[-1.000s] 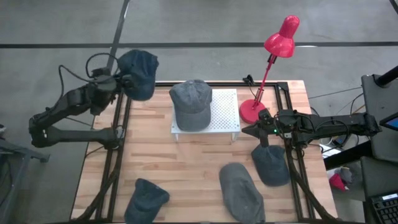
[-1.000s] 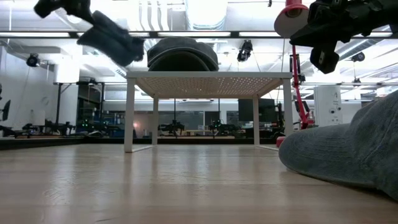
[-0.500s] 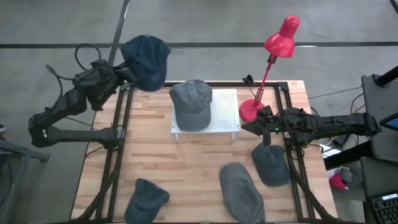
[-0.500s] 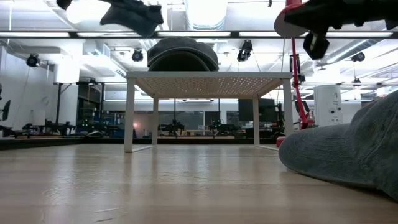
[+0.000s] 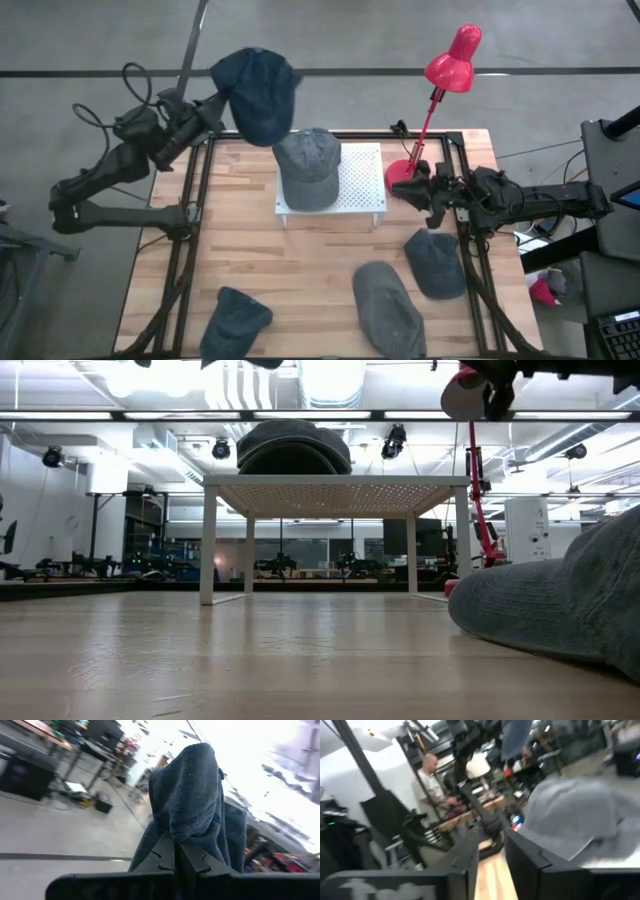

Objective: Pick & Place hat
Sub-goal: Put the top left blue cap on the shelf

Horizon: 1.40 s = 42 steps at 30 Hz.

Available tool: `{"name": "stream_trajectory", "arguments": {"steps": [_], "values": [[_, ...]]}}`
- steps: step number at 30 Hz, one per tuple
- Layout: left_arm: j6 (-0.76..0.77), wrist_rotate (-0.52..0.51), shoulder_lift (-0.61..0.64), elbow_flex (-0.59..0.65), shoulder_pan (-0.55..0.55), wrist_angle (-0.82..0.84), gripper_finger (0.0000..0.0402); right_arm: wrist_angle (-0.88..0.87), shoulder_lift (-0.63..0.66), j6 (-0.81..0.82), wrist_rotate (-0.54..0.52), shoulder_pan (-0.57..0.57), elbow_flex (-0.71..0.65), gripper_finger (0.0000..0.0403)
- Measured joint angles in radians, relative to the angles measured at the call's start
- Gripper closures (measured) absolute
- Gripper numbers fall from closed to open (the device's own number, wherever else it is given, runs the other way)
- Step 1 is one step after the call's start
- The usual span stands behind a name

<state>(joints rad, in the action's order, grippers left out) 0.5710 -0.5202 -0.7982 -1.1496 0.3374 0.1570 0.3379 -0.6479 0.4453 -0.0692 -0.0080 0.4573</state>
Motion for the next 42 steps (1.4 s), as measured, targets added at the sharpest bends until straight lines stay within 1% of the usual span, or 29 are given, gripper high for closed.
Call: {"name": "stream_trajectory", "arguments": {"steps": [3,8,12,15,21,26,30,38,42], "values": [[0.009,0.047,-0.031,0.0,0.0,-0.038,0.0401,0.003,-0.021,-0.073,-0.029,-0.005,0.04,0.0275],[0.026,0.124,-0.094,0.0,0.0,-0.103,0.0401,0.006,-0.106,-0.208,-0.093,-0.014,0.15,0.0223],[0.042,0.185,-0.142,0.001,0.0,-0.159,0.0401,0.0,-0.202,-0.293,-0.136,-0.03,0.252,0.0193],[0.055,0.22,-0.17,0.001,0.0,-0.194,0.0401,-0.05,-0.271,-0.347,-0.171,-0.052,0.337,0.0176],[0.064,0.266,-0.199,0.001,0.0,-0.214,0.0401,-0.185,-0.394,-0.385,-0.177,-0.104,0.516,0.0145],[0.063,0.286,-0.199,0.001,0.0,-0.217,0.0401,-0.303,-0.476,-0.465,-0.178,-0.134,0.661,0.0125],[0.062,0.327,-0.194,0.001,0.001,-0.217,0.0401,-0.354,-0.543,-0.53,-0.177,-0.147,0.766,0.0114],[0.038,0.363,-0.173,0.001,0.0,-0.173,0.0401,-0.519,-0.625,-0.542,-0.175,-0.154,0.966,0.0092],[0.024,0.368,-0.16,0.001,0.0,-0.159,0.0401,-0.581,-0.645,-0.507,-0.131,-0.154,1.034,0.0084]]}}
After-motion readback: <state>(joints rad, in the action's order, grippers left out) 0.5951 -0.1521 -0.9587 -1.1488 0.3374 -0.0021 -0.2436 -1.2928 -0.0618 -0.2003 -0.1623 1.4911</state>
